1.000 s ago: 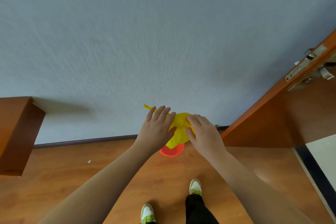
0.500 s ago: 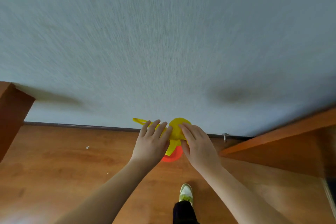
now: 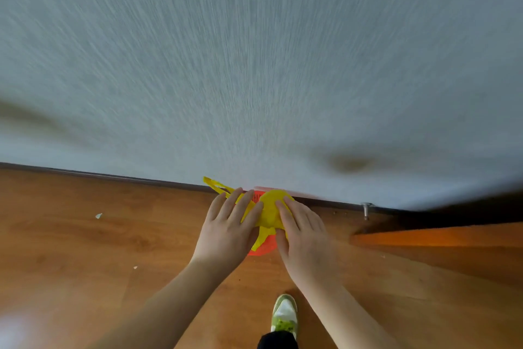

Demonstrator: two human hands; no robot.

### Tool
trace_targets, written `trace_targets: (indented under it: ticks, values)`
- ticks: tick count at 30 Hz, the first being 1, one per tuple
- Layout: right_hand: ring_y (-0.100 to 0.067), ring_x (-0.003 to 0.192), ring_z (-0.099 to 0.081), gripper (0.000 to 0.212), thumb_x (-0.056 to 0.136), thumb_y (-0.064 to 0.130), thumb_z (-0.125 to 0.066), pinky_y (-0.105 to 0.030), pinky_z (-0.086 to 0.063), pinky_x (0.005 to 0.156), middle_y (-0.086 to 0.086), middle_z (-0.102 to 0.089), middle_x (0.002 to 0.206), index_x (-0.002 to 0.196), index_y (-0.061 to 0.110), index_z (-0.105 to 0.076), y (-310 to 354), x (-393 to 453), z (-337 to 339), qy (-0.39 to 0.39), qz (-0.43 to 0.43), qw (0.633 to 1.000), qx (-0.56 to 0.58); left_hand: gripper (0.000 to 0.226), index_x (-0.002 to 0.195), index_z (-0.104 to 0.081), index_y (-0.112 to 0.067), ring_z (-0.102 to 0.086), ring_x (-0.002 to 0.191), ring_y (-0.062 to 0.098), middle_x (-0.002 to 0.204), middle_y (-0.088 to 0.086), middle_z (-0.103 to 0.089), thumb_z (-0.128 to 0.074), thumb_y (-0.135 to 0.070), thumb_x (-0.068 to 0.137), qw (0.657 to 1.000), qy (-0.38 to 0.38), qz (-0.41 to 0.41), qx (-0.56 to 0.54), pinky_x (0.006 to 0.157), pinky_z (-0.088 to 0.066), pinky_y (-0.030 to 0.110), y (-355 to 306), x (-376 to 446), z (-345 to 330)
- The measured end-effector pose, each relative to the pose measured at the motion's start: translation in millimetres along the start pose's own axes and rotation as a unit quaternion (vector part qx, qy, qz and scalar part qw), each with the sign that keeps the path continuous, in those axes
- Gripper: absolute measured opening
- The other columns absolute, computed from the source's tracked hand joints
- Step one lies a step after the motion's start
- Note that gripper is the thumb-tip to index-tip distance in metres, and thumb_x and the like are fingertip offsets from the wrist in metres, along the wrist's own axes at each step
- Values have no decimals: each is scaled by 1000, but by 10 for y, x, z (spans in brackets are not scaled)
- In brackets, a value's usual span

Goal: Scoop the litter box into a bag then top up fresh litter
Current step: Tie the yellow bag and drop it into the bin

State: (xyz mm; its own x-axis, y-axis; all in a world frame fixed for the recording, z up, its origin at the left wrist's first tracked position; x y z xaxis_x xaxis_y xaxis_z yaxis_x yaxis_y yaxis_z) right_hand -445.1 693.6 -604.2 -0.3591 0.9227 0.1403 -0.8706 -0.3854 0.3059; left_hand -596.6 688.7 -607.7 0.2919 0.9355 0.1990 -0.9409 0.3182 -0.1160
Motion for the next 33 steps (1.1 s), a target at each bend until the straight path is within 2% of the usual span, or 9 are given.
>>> trace_targets:
  ticks: [7, 11, 22, 33]
  values:
    - [-22, 123, -52, 46, 94, 29, -44, -35, -43, 104, -3, -53, 137, 137, 13, -51, -431, -107, -1254, 13, -29, 999, -13, 39, 121, -62, -16, -54, 125, 33, 131, 11, -61, -43, -34, 91, 997, 68, 22, 3, 104, -41, 50, 130, -107, -1263]
    - [-22, 124, -51, 46, 95, 30, -42, -36, -42, 104, -5, -54, 136, 136, 12, -52, -619, -194, -1788, 9, -40, 999, -31, 39, 122, -61, -16, -54, 125, 34, 132, 11, -60, -44, -36, 92, 997, 72, 21, -5, 103, -42, 51, 199, -179, -1871]
    - [-21, 124, -52, 43, 96, 30, -42, -37, -39, 106, -6, -58, 132, 129, 8, -58, -862, -95, -2877, -43, 5, 998, -52, 36, 117, -65, -14, -52, 126, 32, 132, 11, -60, -47, -32, 92, 1000, -24, -1, 8, 105, -37, 49, 575, -300, -3001]
    - [-24, 124, -52, 45, 91, 28, -42, -41, -40, 106, -4, -61, 129, 127, 8, -59, -1037, 99, -3653, -20, 8, 993, -114, 39, 114, -67, -7, -59, 119, 33, 124, 13, -65, -40, -27, 94, 998, -16, -48, 38, 100, -45, 50, 787, -292, -3745]
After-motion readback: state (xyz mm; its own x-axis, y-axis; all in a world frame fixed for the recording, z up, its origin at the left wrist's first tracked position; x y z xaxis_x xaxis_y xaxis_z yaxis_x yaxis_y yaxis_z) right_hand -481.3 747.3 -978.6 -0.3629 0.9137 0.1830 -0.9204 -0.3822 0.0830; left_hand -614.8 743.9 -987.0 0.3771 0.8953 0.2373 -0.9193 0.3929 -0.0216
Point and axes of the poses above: each hand's wrist, its own x-axis towards the middle knuckle, its own z-axis out of the back of the hand, y = z × x, the point moved 5 cm from there along x, towards the middle knuckle
